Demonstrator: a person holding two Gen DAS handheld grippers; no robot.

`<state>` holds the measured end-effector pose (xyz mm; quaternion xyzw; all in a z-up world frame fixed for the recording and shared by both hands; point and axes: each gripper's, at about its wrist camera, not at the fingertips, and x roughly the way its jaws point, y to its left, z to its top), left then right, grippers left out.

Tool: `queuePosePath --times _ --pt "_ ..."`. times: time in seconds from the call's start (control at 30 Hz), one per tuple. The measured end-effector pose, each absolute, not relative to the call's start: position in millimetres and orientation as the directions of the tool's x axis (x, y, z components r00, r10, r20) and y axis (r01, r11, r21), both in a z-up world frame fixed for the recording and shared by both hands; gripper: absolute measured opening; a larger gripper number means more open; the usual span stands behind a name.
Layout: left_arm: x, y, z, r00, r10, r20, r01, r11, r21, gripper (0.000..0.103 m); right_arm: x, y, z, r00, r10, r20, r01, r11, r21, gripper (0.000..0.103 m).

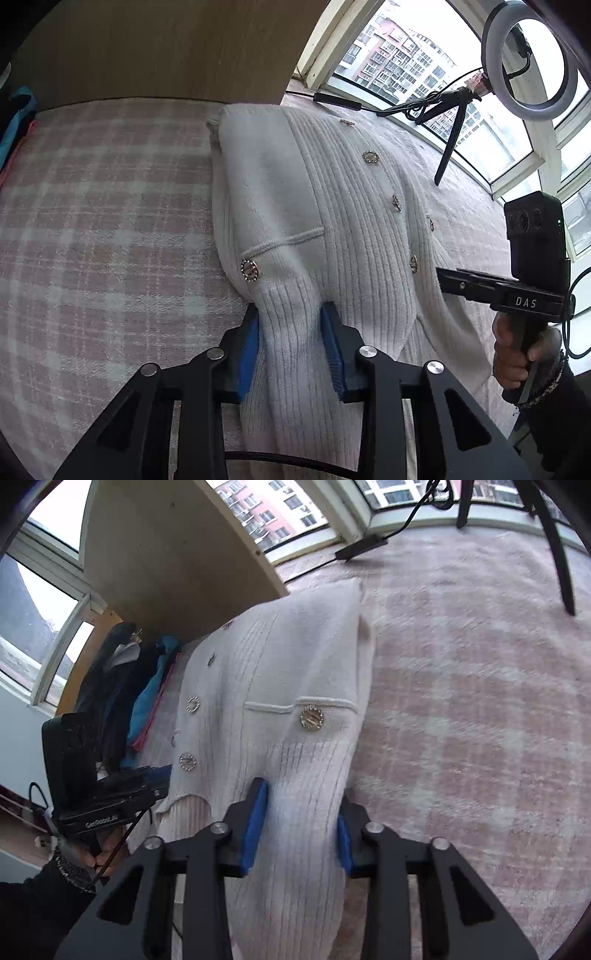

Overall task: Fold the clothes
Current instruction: 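Grasp the folded sweater with both grippers and lift it onto the clothes stack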

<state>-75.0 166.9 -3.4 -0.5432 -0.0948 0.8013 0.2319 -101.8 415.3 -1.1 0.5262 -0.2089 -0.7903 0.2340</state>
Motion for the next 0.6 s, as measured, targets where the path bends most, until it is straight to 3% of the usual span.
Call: queuePosePath --times 0.23,0.6 --pt "-73.8 183.4 4.2 -0.314 0.530 -0.788 -0.281 -0.844 -0.456 0.020 -99.7 390.1 -1.8 -0.322 -0.671 -0.668 0.173 -0.735 0.655 0.025" --pt "-53.5 202.6 38.8 -0.387 0.493 -0.780 -0.330 -0.863 -0.382 0.015 -87.6 375.9 16.5 -0.412 -0.634 -0.655 0.115 -0.749 0.653 0.022"
